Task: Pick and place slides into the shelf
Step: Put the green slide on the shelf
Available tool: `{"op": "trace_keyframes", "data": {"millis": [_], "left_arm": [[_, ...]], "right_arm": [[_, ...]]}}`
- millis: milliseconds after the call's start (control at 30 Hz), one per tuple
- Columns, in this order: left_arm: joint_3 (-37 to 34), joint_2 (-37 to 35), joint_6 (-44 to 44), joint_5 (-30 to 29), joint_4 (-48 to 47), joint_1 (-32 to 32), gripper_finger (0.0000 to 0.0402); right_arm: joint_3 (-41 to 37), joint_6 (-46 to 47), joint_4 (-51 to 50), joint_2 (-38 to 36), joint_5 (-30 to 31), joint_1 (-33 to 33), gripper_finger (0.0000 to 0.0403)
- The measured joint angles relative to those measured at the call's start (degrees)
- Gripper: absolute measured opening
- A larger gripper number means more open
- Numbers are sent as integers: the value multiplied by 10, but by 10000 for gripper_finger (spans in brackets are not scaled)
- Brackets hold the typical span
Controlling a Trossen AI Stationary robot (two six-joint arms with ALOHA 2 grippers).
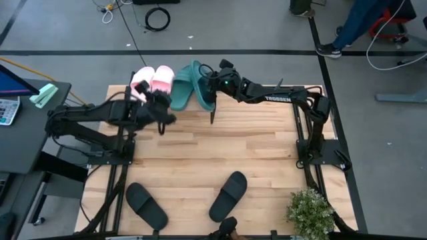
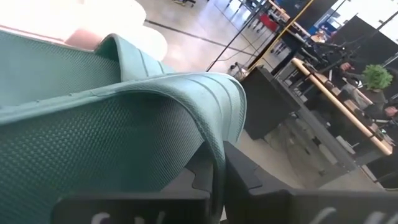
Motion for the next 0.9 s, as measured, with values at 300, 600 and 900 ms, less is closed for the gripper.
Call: {"op": "trace_keyframes", "data": {"millis": [300, 600, 900], "left_arm": [[0, 20, 175, 225, 142, 213, 115], [0, 94, 416, 245, 164, 304, 87], [0, 179, 527, 279, 236, 320, 95]], "right_arm": [[0, 0, -2, -2, 13, 12, 14], [0, -59, 8, -19, 80, 40, 11], [1, -78, -115, -86, 144, 83, 10]]}}
